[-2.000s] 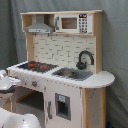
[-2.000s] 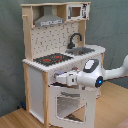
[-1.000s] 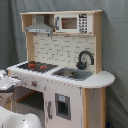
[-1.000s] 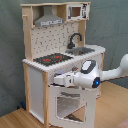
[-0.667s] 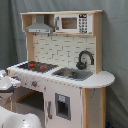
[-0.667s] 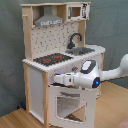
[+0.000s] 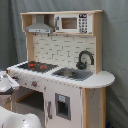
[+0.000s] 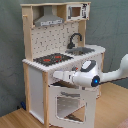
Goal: Play with the kitchen
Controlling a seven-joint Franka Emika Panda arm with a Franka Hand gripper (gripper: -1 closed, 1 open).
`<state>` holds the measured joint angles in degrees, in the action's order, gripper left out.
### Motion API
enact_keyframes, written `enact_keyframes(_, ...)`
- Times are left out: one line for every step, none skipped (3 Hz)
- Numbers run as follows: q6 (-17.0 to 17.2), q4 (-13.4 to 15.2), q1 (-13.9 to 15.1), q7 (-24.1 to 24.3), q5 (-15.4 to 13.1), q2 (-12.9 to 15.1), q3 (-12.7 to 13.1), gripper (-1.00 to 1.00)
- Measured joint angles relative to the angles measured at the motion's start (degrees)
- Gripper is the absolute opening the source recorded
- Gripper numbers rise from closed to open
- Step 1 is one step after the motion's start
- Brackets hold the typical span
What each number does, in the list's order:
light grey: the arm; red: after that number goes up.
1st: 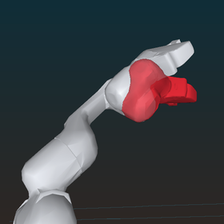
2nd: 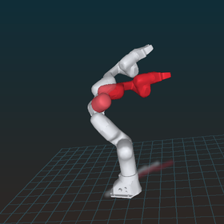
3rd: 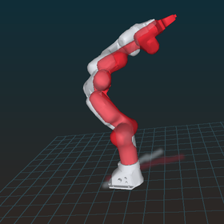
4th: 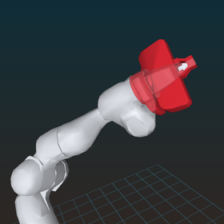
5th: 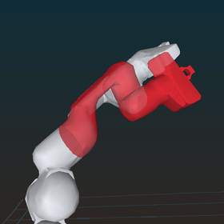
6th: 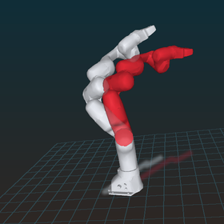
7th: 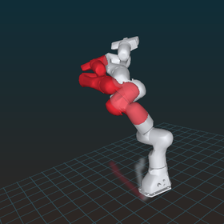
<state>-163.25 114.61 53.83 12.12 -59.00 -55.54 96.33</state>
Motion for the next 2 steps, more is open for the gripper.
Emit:
enact_keyframes(0.2, 0.2, -0.1, 2.6, 5.1, 0.0, 0.1, -1.0)
enact_keyframes(0.2, 0.4, -0.1, 6.2, 9.7, 0.0, 0.2, -1.0)
